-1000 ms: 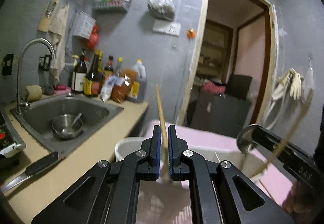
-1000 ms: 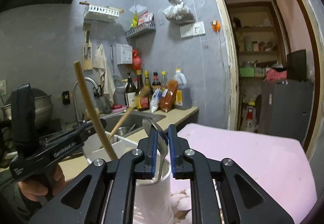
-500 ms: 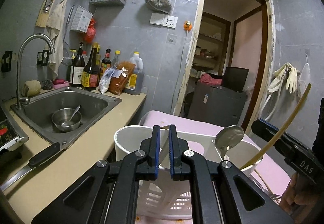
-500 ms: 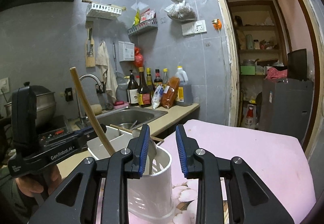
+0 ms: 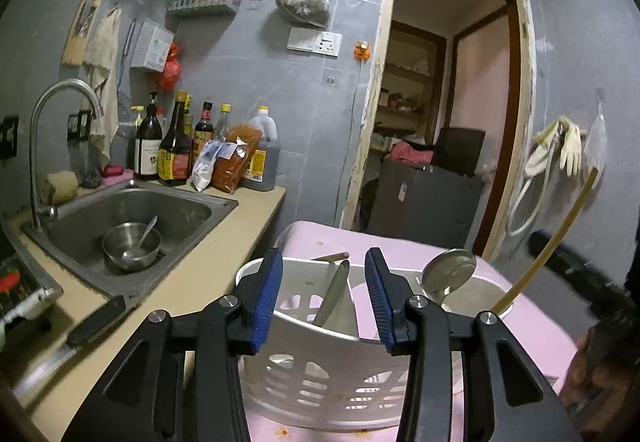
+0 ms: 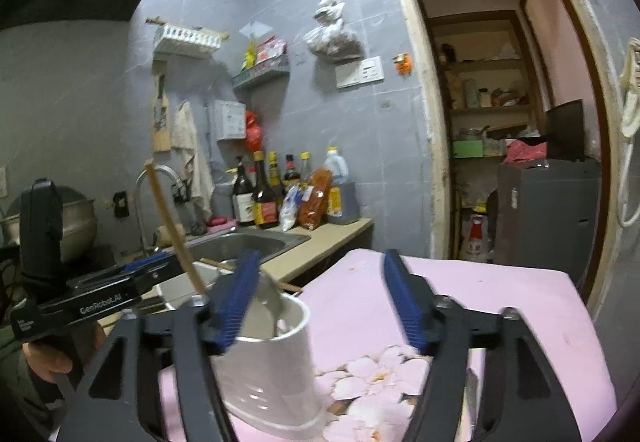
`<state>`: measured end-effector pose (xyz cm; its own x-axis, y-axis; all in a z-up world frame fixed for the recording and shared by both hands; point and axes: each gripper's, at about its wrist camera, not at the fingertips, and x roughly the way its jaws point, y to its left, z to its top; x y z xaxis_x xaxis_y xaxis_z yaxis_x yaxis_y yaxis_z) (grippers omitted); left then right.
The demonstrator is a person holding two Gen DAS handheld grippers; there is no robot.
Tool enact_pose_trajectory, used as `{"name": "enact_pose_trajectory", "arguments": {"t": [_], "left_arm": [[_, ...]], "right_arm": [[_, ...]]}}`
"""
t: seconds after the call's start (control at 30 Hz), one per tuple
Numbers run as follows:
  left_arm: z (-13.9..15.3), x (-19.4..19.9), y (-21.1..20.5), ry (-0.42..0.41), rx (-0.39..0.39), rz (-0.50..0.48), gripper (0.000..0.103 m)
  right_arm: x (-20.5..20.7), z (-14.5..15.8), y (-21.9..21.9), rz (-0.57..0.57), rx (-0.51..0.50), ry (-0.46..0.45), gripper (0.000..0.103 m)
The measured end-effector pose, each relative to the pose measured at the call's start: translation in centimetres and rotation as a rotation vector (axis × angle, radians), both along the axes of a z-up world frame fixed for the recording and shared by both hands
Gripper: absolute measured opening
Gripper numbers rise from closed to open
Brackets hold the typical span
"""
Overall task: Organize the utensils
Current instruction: 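Lower the chopstick into the caddy and open the left tool while the right tool releases the spoon, then move both open tools down to the remaining utensils on the tablecloth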
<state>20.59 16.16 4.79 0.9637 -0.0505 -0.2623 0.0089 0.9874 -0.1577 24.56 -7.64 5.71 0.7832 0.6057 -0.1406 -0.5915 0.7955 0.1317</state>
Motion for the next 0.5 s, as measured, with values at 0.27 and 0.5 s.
{"name": "enact_pose_trajectory", "arguments": {"t": [0.27,0.5], "left_arm": [[-0.7,2.3,-1.3,0.091,0.094,0.0,0.038],[-1.0,3.3,-1.8,0.099,0.098,0.004,0.037]], "right_arm": [[-1.7,0.4,-4.4,-0.06,0.012,-0.021,0.09],[-2.1,-0.5,-7.7,-0.11,0.072,0.039,0.096]]}}
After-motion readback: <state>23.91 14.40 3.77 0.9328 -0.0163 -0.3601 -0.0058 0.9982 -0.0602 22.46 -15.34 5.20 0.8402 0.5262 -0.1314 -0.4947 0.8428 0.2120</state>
